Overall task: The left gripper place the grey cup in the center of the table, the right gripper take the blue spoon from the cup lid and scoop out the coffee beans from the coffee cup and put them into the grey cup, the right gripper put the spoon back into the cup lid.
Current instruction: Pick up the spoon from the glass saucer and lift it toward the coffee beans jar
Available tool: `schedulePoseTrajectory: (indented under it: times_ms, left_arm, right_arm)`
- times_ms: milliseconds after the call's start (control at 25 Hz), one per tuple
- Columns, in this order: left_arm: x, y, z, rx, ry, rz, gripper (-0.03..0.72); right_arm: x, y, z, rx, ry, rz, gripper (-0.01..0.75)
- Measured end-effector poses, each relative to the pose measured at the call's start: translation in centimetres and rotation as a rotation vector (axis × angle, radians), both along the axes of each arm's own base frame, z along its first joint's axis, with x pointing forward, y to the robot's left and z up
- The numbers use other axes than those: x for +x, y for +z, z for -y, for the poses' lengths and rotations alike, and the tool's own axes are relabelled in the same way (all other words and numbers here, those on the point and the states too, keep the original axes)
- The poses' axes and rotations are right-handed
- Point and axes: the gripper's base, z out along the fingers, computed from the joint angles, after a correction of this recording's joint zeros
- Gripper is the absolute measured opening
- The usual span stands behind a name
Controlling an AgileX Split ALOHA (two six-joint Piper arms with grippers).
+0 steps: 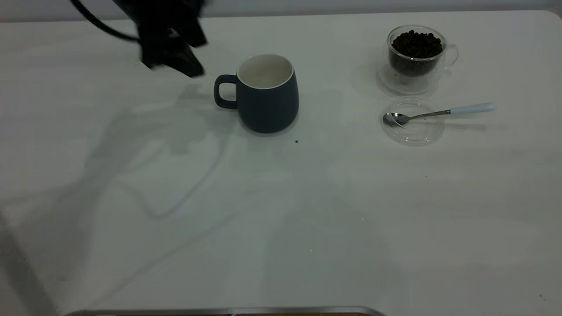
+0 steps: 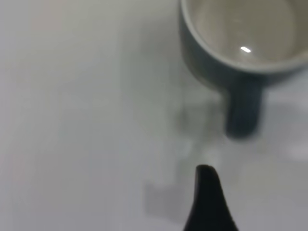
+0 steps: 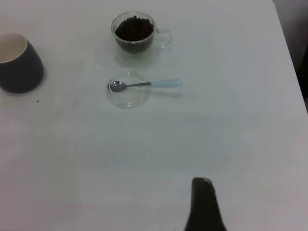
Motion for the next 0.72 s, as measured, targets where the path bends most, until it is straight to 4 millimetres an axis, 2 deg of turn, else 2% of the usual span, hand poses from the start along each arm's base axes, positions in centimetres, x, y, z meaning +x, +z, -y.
schedulePoseTrajectory:
  times_ms: [80,200,360,440,560,720]
  left_arm:
    - [-0.6,2.1,-1.0,0.002,0.022,-0.056,0.588]
    - [-1.5,6.3,-2.5,-0.010,0.103,-0.098,0.588]
    - [-3.7,14.2,-4.2,-0.099,0.355,-0.107,0.588]
    - [-5.6,18.4,-5.2,-0.142,0.488,-0.097,0.588]
    - [-9.3,23.5,-6.3,-0.159,0.643,-0.094,0.588]
    - [-15.0,28.5,-7.8,-0.160,0.834,-0.117,0.588]
  right_arm:
    - [0.0,0.0,0.0,0.000,0.000,0.000,0.575]
    - [0.0,0.0,0.0,0.000,0.000,0.000,0.575]
    - [0.0,0.0,0.0,0.000,0.000,0.000,0.575]
    - [0.0,0.0,0.0,0.000,0.000,0.000,0.575]
    - [0.0,0.0,0.0,0.000,0.000,0.000,0.575]
    - [0.0,0.0,0.0,0.000,0.000,0.000,0.575]
